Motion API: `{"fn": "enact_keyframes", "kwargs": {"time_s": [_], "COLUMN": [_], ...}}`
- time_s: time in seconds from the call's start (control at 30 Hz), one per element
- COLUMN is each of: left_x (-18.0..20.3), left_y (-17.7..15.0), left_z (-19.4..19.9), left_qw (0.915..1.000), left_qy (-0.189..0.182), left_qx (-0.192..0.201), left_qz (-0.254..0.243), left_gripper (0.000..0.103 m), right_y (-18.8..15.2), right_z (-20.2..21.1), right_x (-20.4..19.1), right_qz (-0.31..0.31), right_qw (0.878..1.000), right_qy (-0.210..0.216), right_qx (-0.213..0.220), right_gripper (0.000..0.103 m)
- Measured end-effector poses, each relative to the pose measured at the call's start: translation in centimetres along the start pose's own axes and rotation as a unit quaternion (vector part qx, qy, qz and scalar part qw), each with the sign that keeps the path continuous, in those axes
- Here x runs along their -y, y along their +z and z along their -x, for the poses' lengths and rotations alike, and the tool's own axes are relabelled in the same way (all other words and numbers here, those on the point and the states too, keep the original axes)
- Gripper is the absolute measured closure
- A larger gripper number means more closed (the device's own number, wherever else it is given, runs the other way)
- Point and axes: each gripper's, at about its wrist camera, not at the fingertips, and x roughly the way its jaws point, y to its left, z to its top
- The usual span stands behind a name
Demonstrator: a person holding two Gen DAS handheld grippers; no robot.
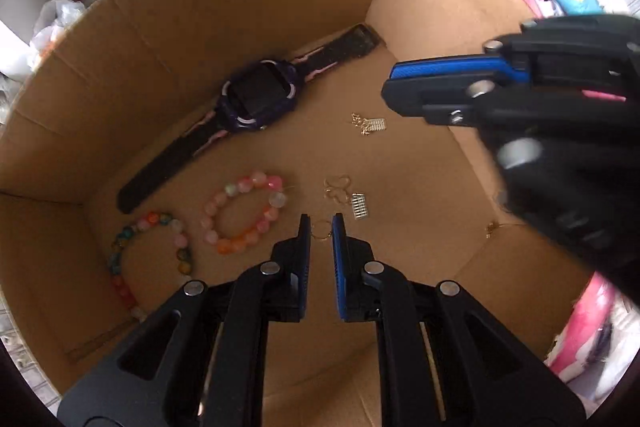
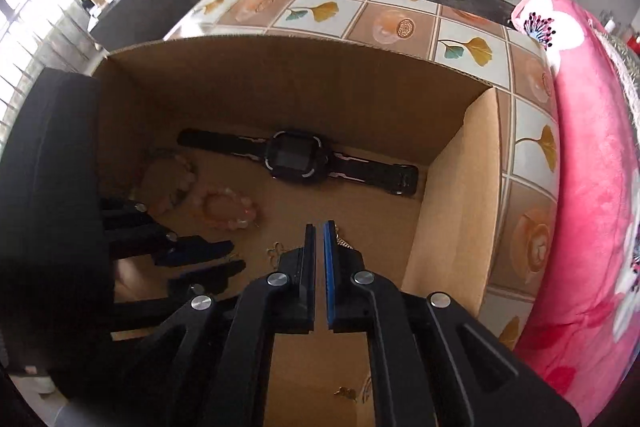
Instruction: Organize jewelry
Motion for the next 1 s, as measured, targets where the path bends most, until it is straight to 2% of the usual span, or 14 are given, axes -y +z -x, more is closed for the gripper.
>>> {"fn": "enact_keyframes", "kwargs": {"time_s": [0.13, 0.2, 0.27, 0.3, 0.33, 0.4, 0.47, 0.53, 0.6, 0.67, 0.77, 0.83, 0.9, 1.0], "left_x": [0.5, 1.3, 2.4, 3.4, 4.3, 6.2, 8.2, 10.0, 11.3, 11.3, 9.9, 10.3, 10.6, 11.4], "left_y": [-1.7, -4.2, -8.2, -11.7, -14.2, -18.2, -21.5, -22.5, -22.6, -21.7, -19.3, -18.9, -18.7, -18.9], "left_z": [3.1, 6.7, 11.7, 15.0, 16.3, 16.5, 13.1, 8.8, 5.4, 2.5, -0.5, -0.6, -0.3, -0.4], "left_qw": [0.9990, 0.9933, 0.9760, 0.9562, 0.9494, 0.9453, 0.9510, 0.9572, 0.9515, 0.9529, 0.9701, 0.9679, 0.9694, 0.9679], "left_qy": [0.016, 0.040, 0.015, -0.029, -0.053, -0.064, -0.073, -0.025, 0.036, 0.054, 0.025, 0.035, 0.008, 0.021], "left_qx": [0.039, 0.104, 0.215, 0.287, 0.302, 0.310, 0.286, 0.263, 0.267, 0.251, 0.210, 0.212, 0.203, 0.198], "left_qz": [-0.014, -0.028, -0.035, -0.049, -0.066, -0.079, -0.091, -0.119, -0.148, -0.161, -0.119, -0.131, -0.138, -0.154], "left_gripper": [0.077, 0.077, 0.078, 0.078, 0.077, 0.078, 0.077, 0.077, 0.077, 0.077, 0.077, 0.079, 0.102, 0.102], "right_y": [-0.7, -2.1, -4.9, -7.2, -9.9, -15.1, -19.6, -23.3, -25.2, -26.3, -27.3, -27.7, -28.0, -27.5], "right_z": [1.9, 4.6, 8.5, 10.8, 12.9, 15.2, 15.3, 13.0, 10.2, 7.5, 4.8, 4.0, 3.3, 2.6], "right_x": [-0.5, -0.2, 0.0, -0.1, 0.1, 0.3, 0.4, 0.6, 0.8, 0.9, 0.8, 0.4, -0.2, -0.9], "right_qz": [0.007, -0.008, -0.020, -0.022, -0.025, -0.043, -0.064, -0.089, -0.108, -0.128, -0.152, -0.156, -0.151, -0.140], "right_qw": [0.999, 0.997, 0.989, 0.982, 0.972, 0.955, 0.949, 0.955, 0.963, 0.970, 0.970, 0.969, 0.970, 0.974], "right_qy": [-0.015, -0.024, -0.007, 0.000, 0.003, -0.001, -0.003, 0.030, 0.053, 0.063, 0.091, 0.103, 0.101, 0.094], "right_qx": [0.032, 0.079, 0.145, 0.188, 0.232, 0.294, 0.309, 0.280, 0.240, 0.195, 0.165, 0.163, 0.158, 0.152], "right_gripper": [0.070, 0.064, 0.059, 0.056, 0.049, 0.044, 0.044, 0.044, 0.044, 0.044, 0.044, 0.044, 0.044, 0.044]}}
